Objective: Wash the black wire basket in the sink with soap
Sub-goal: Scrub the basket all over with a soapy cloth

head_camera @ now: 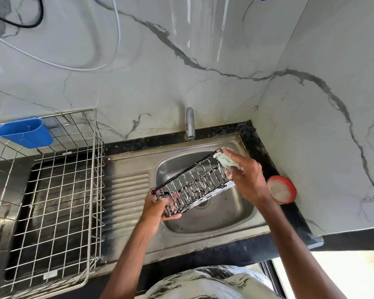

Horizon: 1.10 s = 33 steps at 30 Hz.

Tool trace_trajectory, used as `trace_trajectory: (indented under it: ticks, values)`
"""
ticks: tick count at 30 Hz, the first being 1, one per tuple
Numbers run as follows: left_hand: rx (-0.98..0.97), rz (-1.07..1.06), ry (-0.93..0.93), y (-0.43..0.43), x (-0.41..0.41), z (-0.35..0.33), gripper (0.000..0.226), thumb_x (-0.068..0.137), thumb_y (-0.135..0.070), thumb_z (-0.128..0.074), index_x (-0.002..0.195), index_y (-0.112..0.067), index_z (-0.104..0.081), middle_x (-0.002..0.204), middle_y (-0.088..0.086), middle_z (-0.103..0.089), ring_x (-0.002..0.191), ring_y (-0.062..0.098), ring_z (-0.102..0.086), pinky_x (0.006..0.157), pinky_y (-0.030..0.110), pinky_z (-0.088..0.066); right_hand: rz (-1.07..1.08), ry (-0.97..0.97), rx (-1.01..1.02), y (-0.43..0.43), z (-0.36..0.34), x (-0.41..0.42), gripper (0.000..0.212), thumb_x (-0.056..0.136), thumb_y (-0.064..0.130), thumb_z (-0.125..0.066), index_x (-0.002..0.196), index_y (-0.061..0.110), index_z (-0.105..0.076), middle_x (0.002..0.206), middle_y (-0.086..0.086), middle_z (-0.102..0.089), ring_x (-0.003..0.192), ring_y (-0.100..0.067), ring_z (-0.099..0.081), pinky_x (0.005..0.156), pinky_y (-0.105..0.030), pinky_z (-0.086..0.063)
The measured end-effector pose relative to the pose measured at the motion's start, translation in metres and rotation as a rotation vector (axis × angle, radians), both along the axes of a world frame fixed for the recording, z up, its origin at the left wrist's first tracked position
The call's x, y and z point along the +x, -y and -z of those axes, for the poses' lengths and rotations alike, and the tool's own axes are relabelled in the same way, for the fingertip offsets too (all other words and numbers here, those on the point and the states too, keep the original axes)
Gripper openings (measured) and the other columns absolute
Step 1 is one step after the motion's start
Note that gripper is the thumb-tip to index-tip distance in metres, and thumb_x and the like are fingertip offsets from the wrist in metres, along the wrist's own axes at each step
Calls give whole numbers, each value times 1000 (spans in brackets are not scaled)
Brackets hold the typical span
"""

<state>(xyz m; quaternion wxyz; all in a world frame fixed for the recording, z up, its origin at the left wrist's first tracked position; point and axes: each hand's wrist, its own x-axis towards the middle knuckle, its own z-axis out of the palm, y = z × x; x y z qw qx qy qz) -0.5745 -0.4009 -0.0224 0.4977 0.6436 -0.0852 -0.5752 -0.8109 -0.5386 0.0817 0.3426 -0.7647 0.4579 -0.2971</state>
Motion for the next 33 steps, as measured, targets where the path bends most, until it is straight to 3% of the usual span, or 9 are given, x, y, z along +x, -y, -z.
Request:
trace_trajectory:
  ticks: [2,8,11,16,22,25,27,31,33]
  values:
    - [-6,-4,2,1,3,-5,44,95,10,-54,135,-8,-55,116,16,-77,106,39,-74,65,54,-64,4,22,43,2,0,-8,64,90,-15,-56,137,28,-61,131,6,-63,71,0,-71,51,-15,-53]
    - [-9,0,-8,0,2,-19,26,94,14,-47,114,1,-59,112,17,-78,101,41,-74,56,46,-64,25,-39,-60,5,1,-5,62,88,-12,-59,137,26,-58,133,6,-61,97,-24,-74,78,-33,-63]
    - [-7,-37,-17,1,1,-16,24,97,11,-44,105,-4,-61,114,16,-78,103,42,-74,56,47,-64,24,-91,-160,-7,2,6,63,84,-20,-52,140,8,-57,127,-18,-67,73,-14,-69,63,-1,-48]
    - [-50,-83,23,0,8,-11,33,97,11,-47,118,-7,-66,113,12,-78,108,42,-72,65,54,-64,3,-89,-201,-32,13,3,67,83,-19,-51,144,9,-54,79,-5,-71,45,-2,-47,40,-6,-27]
    - [-230,-60,282,2,9,-22,59,84,34,-44,109,-19,-46,113,16,-72,103,29,-74,55,23,-56,211,280,499,-18,0,-4,42,98,-3,-44,107,27,-72,100,-7,-78,83,-26,-76,78,-52,-60]
    - [-338,44,386,0,12,-20,61,81,35,-49,104,-21,-39,103,12,-72,88,8,-72,61,19,-50,383,474,865,-6,-7,-8,32,101,-2,-35,114,5,-64,108,-20,-72,82,-29,-76,72,-39,-60]
    - [-418,105,449,-3,18,-16,70,75,32,-54,110,-26,-37,123,16,-71,119,22,-67,88,33,-54,407,529,1031,1,-8,-13,33,100,1,-34,122,-1,-59,106,-22,-71,67,-25,-74,71,-43,-58]
    - [-432,63,483,-4,26,-9,96,70,31,-63,128,-37,-27,141,18,-54,125,22,-56,82,23,-57,299,511,1063,4,-8,-15,36,102,4,-32,111,4,-66,85,-13,-72,48,-13,-60,76,-44,-56]
    - [-389,-12,401,-2,32,1,108,64,13,-77,138,-47,-24,152,18,-41,137,27,-49,98,40,-57,313,505,998,1,-8,-11,33,100,0,-31,99,9,-63,69,-2,-66,55,-13,-56,62,-33,-51]
